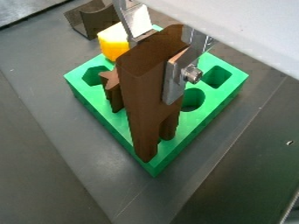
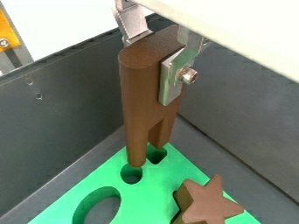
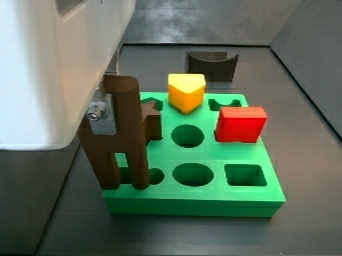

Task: Pick up the square-circle object. Move up. Place the square-circle object on the fixture. Regrasp the square-circle object. Move to above the board. Insert the square-circle object.
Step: Insert the square-circle object.

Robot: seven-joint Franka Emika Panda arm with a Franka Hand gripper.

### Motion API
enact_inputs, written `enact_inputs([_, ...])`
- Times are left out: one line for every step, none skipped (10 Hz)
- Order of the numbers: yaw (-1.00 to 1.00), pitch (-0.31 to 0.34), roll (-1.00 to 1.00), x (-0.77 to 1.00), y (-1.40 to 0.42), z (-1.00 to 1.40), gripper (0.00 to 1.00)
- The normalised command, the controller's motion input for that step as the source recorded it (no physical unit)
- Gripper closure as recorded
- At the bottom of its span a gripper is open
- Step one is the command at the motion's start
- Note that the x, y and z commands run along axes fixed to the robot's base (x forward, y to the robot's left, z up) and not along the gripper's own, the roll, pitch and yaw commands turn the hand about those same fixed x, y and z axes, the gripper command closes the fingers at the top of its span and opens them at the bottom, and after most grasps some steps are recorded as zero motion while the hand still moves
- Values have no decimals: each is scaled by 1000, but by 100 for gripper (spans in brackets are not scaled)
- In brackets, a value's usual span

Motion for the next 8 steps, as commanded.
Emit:
enact_inputs([-49,-74,0,369,0,-389,100])
enact_inputs([-37,-90,0,291,43,-377,100])
enact_inputs([-26,-27,0,297,91,-371,100])
enact_inputs([-34,0,0,94,166,-334,100])
enact_inputs([-40,0,0,0,174,-311,100])
enact_inputs([-20,0,1,0,154,-306,100])
enact_inputs([-6,0,11,-143,83,-277,100])
enact_inputs([0,-17,4,-203,0,-283,100])
